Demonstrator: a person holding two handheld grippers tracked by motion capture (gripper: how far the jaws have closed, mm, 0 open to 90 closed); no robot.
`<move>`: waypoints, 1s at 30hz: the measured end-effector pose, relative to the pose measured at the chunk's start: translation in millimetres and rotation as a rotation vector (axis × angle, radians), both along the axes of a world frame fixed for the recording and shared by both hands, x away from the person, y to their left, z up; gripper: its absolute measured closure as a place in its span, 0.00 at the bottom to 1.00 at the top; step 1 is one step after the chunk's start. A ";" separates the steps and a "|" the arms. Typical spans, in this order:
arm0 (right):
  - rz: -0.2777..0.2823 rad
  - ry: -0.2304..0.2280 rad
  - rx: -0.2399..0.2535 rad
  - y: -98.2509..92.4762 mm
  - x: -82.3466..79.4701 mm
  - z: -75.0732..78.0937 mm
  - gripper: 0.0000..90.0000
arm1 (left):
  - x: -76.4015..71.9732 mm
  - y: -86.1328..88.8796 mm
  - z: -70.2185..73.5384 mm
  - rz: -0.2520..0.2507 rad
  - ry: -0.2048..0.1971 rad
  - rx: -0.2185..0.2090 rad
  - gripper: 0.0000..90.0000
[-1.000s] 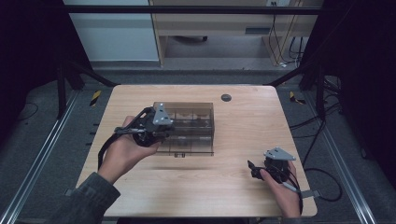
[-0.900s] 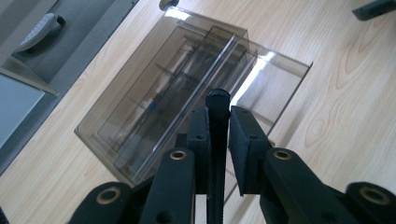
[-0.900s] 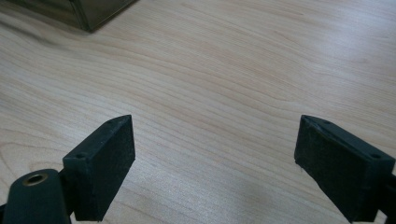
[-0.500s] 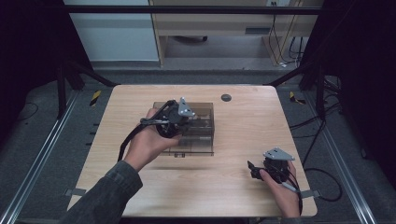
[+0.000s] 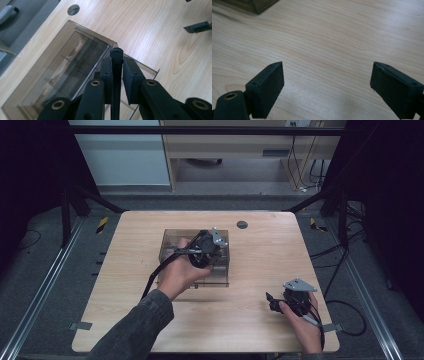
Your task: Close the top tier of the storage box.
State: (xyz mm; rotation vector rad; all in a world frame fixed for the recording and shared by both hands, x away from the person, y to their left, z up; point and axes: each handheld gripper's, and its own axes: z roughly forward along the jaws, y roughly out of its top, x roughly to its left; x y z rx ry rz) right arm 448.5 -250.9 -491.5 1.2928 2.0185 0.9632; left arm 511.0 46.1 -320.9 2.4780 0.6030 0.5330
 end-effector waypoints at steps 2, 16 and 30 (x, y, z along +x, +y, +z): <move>-0.001 0.001 0.003 0.1 -0.2 0.0 0.13 | 0.3 -1.2 -2.5 0.000 0.003 0.006 0.87; 0.002 0.005 0.009 -0.8 -0.1 0.2 0.13 | 1.2 -15.2 -37.4 0.007 0.048 0.023 0.87; 0.005 0.002 0.034 -2.0 -0.5 1.5 0.14 | 6.2 -20.5 -51.3 0.026 0.058 0.010 0.87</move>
